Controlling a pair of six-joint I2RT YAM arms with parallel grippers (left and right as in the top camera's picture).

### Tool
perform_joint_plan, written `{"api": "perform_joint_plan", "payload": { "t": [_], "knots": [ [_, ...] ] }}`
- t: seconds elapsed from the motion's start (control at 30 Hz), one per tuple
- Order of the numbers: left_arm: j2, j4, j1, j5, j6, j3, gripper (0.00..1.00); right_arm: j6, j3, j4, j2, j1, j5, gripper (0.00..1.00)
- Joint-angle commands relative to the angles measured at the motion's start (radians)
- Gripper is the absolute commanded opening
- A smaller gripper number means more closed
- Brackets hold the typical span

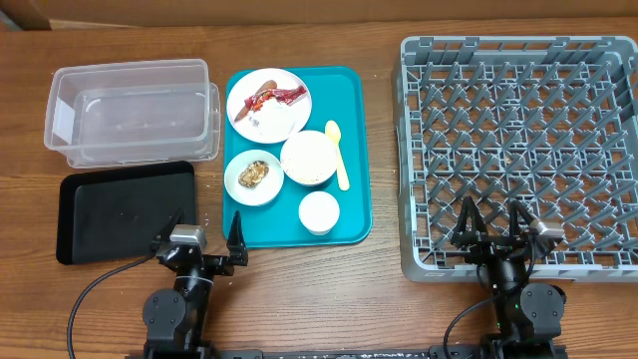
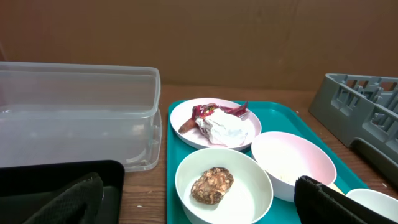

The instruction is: Sort waste into correct bins and load items into the dishwasher

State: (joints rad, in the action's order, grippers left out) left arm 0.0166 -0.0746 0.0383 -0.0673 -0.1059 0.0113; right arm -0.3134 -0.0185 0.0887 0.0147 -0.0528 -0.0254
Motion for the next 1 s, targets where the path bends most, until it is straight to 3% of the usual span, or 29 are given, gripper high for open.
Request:
{"api": "perform_joint_plan", "payload": {
  "t": [0.0,0.97],
  "knots": [
    [-0.012,0.002,-0.005,0.000,-0.013,-0.006,1.00,0.007,0.010,-0.008,-0.012,0.002,0.005,1.00],
    [-0.012,0.025,-0.005,0.003,-0.007,-0.006,1.00,0.003,0.010,-0.008,-0.012,0.002,0.016,1.00]
  ]
}}
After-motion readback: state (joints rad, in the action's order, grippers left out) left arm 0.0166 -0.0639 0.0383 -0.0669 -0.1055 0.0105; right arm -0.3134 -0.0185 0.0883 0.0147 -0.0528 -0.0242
